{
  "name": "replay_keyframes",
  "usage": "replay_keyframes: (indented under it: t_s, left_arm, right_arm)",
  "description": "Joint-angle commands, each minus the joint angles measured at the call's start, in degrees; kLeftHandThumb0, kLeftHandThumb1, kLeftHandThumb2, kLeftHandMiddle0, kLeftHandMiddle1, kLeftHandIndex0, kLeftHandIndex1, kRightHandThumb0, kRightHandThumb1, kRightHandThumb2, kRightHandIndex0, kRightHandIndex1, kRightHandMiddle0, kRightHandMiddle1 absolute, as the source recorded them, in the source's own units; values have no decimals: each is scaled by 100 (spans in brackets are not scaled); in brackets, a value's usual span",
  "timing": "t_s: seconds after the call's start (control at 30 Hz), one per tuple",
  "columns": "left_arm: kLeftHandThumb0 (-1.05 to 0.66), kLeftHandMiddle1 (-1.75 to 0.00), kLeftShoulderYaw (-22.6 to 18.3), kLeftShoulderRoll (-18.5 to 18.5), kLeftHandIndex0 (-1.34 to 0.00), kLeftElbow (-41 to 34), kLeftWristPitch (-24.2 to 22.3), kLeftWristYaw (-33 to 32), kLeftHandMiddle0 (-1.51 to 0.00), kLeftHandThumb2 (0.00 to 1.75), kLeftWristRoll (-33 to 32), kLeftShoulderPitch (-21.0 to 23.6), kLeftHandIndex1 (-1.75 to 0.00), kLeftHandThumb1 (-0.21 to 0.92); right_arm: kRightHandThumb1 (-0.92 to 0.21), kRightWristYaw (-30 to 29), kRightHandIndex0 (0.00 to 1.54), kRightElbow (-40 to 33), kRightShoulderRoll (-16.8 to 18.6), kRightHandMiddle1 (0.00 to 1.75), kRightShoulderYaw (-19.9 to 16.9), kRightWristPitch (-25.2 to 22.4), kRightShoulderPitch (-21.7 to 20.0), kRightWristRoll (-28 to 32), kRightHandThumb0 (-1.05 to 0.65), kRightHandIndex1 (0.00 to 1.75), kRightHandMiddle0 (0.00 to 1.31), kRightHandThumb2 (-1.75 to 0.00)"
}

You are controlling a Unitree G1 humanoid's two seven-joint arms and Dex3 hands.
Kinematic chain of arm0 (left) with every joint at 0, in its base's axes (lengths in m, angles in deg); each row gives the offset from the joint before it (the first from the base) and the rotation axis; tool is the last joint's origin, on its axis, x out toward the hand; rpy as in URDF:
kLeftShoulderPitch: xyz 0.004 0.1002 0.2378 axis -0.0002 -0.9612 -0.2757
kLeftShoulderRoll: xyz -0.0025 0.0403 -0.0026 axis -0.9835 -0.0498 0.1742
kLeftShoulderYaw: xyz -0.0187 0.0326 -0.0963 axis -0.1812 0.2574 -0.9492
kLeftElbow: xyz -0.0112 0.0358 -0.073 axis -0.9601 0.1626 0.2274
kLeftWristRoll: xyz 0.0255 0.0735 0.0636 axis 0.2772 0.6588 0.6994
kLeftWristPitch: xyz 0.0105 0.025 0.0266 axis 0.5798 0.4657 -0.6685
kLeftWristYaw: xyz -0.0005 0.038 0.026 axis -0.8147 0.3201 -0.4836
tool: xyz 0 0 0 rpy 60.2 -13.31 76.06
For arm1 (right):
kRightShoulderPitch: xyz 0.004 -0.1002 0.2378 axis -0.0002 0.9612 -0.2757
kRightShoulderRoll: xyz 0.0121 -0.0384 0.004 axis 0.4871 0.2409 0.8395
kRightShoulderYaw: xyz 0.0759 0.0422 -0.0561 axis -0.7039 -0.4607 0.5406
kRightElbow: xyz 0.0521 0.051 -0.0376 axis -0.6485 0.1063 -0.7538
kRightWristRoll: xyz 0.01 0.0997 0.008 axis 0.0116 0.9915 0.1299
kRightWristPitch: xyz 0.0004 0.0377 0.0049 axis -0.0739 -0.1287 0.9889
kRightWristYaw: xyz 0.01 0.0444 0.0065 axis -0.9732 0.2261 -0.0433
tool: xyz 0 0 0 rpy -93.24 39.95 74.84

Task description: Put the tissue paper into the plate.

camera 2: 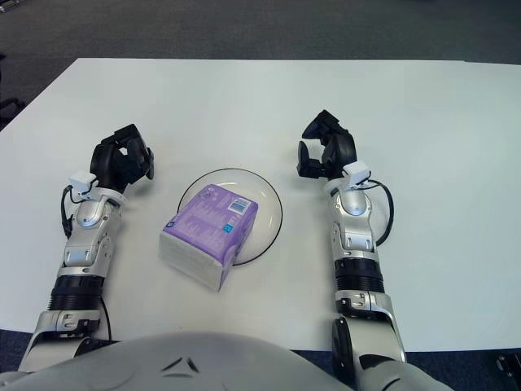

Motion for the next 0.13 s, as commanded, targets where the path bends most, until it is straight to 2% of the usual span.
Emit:
replay_keyframes:
  t_s: [0.0, 0.1]
  left_arm:
    - [-43, -175, 45, 350, -104, 485, 32, -2, -136, 102, -9, -725, -175, 69]
    - [-42, -175, 49, 347, -104, 482, 26, -4, -136, 102, -6, -726, -175, 68]
  right_arm:
    - [-32, -16, 131, 706, 243, 175, -14, 56, 1038, 4, -48, 175, 61, -131]
    - [-32, -32, 131, 690, 242, 175, -8, 20, 1042, -5, -48, 175, 61, -132]
